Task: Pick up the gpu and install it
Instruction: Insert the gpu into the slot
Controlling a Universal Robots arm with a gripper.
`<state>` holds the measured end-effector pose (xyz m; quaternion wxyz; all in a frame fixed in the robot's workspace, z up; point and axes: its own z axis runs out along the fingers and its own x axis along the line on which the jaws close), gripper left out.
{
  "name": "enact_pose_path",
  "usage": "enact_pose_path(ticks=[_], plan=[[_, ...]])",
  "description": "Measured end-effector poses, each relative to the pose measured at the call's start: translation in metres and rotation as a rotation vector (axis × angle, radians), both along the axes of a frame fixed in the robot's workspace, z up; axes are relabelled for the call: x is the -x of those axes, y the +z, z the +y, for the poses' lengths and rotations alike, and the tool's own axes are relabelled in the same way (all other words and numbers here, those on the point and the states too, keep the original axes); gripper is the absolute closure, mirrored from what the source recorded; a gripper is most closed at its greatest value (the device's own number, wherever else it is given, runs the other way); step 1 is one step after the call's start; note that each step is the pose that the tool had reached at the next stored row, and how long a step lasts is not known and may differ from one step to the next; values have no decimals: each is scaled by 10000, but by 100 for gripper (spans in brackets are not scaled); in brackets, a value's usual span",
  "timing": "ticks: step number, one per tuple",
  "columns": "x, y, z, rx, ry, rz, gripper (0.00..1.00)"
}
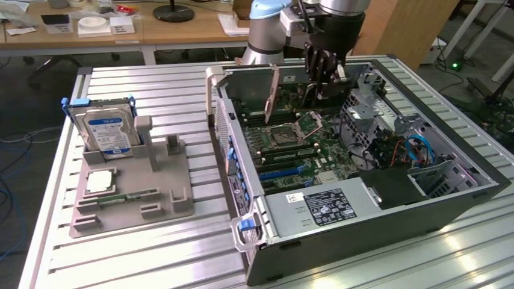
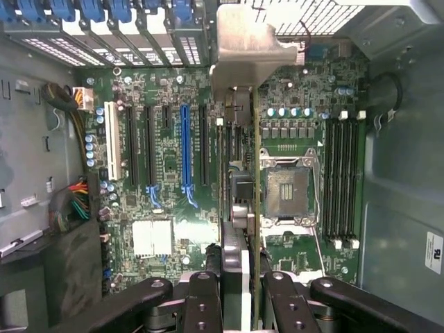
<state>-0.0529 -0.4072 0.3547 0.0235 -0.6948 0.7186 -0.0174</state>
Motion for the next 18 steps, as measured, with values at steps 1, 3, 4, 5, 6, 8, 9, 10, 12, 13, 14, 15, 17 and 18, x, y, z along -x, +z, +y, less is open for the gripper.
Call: enact_pose_path(ticks=[1, 3, 4, 5, 6, 8, 9, 10, 12, 13, 14, 15, 17, 18], plan=[[0, -2, 0, -2, 1, -4, 72], [0, -9, 0, -5, 1, -7, 72], [0, -18, -1, -7, 0, -7, 72], [1, -22, -8, -3, -1, -3, 72], [2, -24, -21, -4, -2, -2, 72], [1, -27, -42, -3, 0, -1, 72], [2, -28, -48, -4, 0, -2, 72], [4, -33, -48, -5, -2, -3, 72], [26, -48, -49, -2, 0, -1, 72], [36, -57, -49, -3, 0, -2, 72], [41, -63, -49, -2, 0, -1, 72], [43, -71, -49, -3, 0, -1, 72], [43, -76, -59, -1, 2, 0, 72], [44, -76, -73, -1, 1, 0, 72]])
